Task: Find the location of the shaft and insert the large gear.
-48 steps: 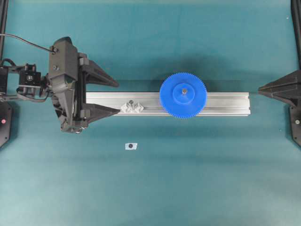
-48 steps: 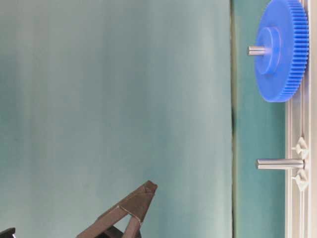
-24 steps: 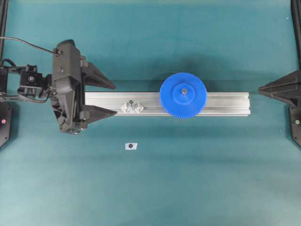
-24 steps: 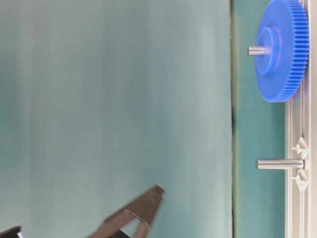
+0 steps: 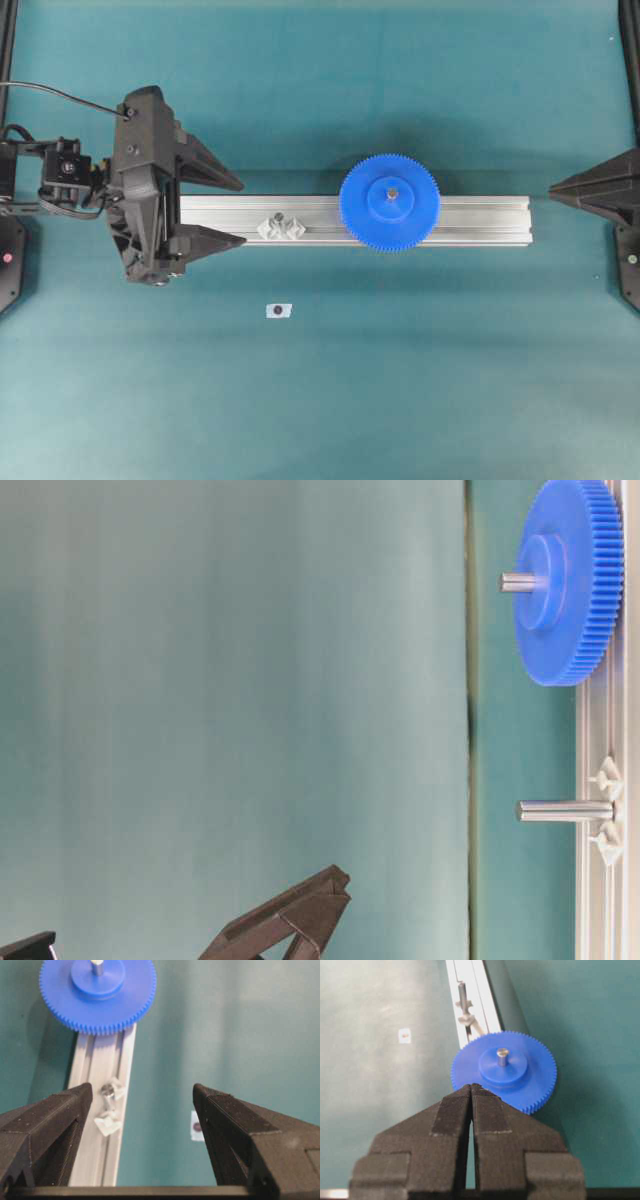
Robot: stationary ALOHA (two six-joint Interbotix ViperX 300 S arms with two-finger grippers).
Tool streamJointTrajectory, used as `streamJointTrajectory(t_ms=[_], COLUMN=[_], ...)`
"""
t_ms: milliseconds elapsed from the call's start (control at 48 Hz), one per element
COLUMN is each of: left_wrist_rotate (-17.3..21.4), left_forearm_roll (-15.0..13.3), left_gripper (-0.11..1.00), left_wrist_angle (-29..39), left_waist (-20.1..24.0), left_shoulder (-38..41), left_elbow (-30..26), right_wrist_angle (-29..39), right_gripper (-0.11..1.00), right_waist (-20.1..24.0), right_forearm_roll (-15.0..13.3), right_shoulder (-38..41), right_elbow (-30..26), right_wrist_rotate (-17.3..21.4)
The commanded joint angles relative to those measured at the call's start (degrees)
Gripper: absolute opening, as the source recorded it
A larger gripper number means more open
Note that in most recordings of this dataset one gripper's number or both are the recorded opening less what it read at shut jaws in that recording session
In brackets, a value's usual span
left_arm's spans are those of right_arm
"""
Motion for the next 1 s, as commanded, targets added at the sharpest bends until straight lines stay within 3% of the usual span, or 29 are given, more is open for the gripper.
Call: streamJointTrajectory(t_ms=[0,979], left_wrist_rotate=[0.0,0.0], left_forearm_roll=[0.18,0.18], left_gripper=[0.82,0.82], left_wrist_angle=[-0.26,-0.53], left_waist=[0.09,0.09], left_shoulder=[-0.53,-0.35], left_elbow=[-1.58,-1.58], right_wrist_angle=[-0.53,-0.44], right_gripper=[0.04,0.04], right_waist=[-0.09,-0.09], right_forearm_roll=[-0.09,-0.09], right_shoulder=[0.44,-0.09], right_elbow=[-0.7,-0.7], right_wrist_rotate=[0.35,0.44])
